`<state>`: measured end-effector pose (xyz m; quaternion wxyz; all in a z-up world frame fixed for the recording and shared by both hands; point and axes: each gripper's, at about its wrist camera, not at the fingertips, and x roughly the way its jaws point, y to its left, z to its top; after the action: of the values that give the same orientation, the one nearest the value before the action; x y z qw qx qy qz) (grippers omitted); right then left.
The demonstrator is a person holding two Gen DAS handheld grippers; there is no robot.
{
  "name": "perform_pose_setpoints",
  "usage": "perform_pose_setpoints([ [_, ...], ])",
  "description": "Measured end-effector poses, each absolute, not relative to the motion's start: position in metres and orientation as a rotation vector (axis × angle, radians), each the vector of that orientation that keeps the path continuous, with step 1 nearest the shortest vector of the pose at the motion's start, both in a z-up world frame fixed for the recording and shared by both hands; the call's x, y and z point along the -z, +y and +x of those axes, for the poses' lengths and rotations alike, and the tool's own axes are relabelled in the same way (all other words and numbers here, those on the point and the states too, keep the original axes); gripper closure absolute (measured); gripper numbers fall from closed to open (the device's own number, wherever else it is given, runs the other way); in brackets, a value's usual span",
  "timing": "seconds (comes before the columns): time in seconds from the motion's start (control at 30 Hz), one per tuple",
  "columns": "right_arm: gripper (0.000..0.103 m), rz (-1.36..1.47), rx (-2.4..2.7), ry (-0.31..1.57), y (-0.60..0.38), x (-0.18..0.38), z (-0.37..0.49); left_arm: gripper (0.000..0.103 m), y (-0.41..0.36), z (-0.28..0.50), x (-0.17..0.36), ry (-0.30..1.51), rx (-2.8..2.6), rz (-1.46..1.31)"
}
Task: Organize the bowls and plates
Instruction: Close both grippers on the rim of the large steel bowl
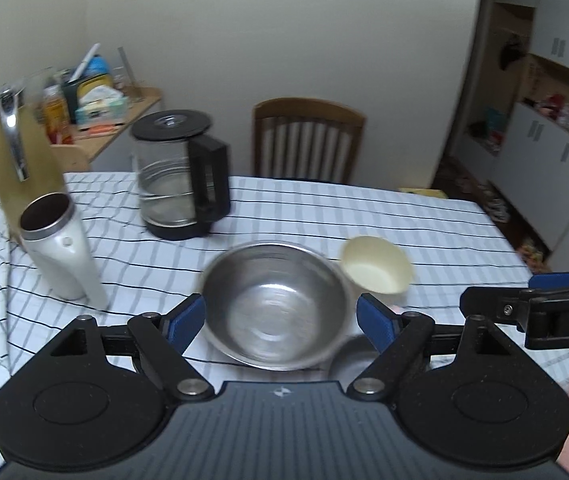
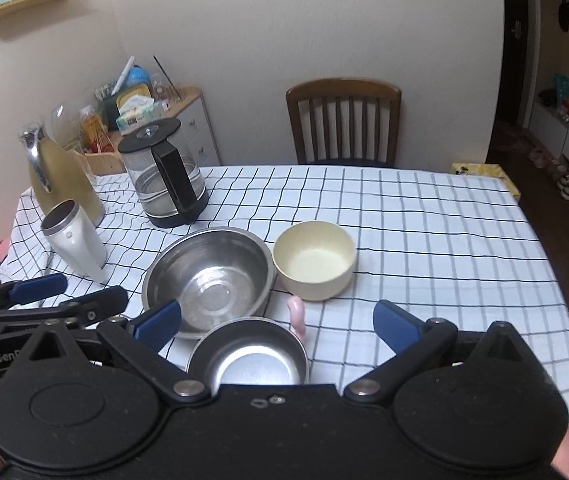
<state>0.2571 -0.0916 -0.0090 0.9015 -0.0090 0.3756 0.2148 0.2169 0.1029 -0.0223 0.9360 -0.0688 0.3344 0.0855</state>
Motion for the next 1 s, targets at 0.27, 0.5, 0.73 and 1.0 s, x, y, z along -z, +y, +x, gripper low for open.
perform_pose_setpoints([
  [0.27,0.002,-0.037,-0.465,0.876,-0.048,0.04,0.308,0.02,0.136,0.26,0.047,0.73,-0.238,-0.121],
  [0.5,0.013,-0.025,-0.479,0.991,-0.021,0.072,0.344,0.02,0.161,0.297,0.07,0.794,-0.283,-0.157],
  [0.73,0.021,-0.04,-0.494,1.06,-0.003,0.091,0.362,0.02,0.181,0.327,0.096,0.891,-0.29,-0.232],
  [1.0,0.028,-0.012,-0.465,1.147,0.001,0.11,0.383,0.021,0.195,0.349,0.12,0.978,-0.295,-0.301],
])
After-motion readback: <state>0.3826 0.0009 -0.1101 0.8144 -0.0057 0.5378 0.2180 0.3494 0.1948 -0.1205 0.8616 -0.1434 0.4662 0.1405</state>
